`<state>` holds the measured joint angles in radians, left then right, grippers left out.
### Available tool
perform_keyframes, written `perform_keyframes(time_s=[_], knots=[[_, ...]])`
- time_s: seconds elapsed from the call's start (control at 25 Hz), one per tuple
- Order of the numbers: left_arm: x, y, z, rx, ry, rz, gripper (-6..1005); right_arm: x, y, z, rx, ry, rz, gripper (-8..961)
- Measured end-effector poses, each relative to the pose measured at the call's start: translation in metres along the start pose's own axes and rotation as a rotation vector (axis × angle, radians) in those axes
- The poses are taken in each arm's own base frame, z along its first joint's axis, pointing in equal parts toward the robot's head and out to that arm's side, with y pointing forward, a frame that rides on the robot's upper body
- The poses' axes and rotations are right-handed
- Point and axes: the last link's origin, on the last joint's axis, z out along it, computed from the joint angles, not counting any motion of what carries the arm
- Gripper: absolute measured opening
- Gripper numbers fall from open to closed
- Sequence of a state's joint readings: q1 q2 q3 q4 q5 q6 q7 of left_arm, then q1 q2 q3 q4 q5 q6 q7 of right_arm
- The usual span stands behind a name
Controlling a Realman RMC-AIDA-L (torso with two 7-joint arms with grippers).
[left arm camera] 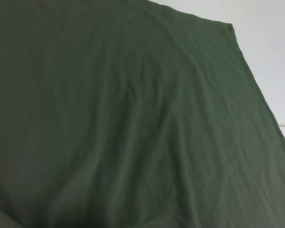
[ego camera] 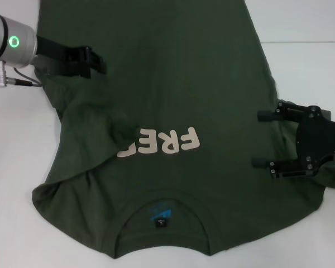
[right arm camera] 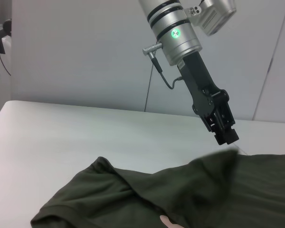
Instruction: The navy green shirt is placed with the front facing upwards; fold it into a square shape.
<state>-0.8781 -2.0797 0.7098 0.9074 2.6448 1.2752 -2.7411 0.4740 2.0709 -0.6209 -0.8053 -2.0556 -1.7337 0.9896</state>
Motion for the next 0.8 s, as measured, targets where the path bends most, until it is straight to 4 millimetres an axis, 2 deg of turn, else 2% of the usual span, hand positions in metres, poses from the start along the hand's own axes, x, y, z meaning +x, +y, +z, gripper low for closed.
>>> perform_keyframes(time_s=[0.28, 0.4, 0.48, 0.64, 0.72, 0.8], knots=[[0.001, 0.001, 0.003, 0.011, 0.025, 0.024, 420, 0.000, 0.000, 0.000, 0.000, 0.000, 0.002, 914], [0.001, 0.004, 0.002, 0.009, 0.038, 0.075, 490, 0.000, -0.001, -0.002, 0.013, -0.004, 0.008, 914], [-0.002, 0.006, 0.000, -0.011, 0.058, 0.131, 572, 0.000, -0.003, -0.004, 0.031, -0.009, 0.017, 914], [-0.017, 0.006, -0.007, -0.145, 0.154, 0.187, 735, 0.002, -0.004, -0.011, 0.063, -0.020, 0.059, 914], [-0.033, 0.001, -0.014, -0.280, 0.213, 0.173, 921, 0.003, -0.004, -0.016, 0.087, -0.022, 0.087, 914], [-0.039, -0.003, -0.016, -0.322, 0.232, 0.155, 919, 0.005, -0.004, -0.022, 0.107, -0.023, 0.112, 914]])
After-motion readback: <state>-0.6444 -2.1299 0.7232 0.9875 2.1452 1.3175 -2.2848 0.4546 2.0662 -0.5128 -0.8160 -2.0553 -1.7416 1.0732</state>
